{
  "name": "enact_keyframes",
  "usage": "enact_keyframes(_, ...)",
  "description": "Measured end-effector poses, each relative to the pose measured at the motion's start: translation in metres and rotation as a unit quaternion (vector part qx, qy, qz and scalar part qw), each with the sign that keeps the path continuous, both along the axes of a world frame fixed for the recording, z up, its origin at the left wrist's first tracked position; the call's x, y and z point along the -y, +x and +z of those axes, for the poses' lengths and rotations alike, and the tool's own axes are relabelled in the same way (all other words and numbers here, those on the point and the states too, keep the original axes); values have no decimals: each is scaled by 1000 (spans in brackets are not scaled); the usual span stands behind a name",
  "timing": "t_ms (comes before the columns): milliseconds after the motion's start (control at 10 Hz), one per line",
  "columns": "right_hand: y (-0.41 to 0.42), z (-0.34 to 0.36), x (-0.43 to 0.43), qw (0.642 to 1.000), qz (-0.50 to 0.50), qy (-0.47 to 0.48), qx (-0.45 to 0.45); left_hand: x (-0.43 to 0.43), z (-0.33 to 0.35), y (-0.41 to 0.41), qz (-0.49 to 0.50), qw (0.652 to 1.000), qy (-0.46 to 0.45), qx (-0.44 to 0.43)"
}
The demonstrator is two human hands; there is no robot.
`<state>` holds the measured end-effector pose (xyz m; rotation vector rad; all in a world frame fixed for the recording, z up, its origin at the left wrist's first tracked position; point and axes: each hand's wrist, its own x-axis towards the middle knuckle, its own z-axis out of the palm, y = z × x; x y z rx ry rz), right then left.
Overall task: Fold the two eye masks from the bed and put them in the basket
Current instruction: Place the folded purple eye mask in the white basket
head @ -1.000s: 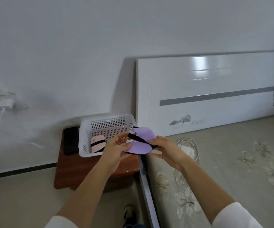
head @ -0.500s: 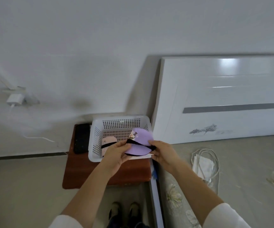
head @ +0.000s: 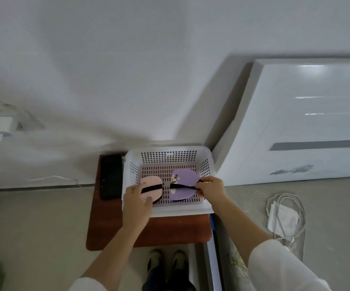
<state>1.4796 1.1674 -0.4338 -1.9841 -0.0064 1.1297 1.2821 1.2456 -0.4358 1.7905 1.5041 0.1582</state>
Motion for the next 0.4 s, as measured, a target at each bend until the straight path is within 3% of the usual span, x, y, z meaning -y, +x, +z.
enact_keyframes(100,3,-23,-14,998,28,-47,41,-11,-20,-22,-54,994,68,-68)
enact_keyframes(200,0,-35,-23,994,61,-67,58,-12,-32,-35,-116,986,35,-110)
enact_keyframes(400,-11,-54,-33,992,78,-87,42,-11,-37,-38,-159,982,-15,-97)
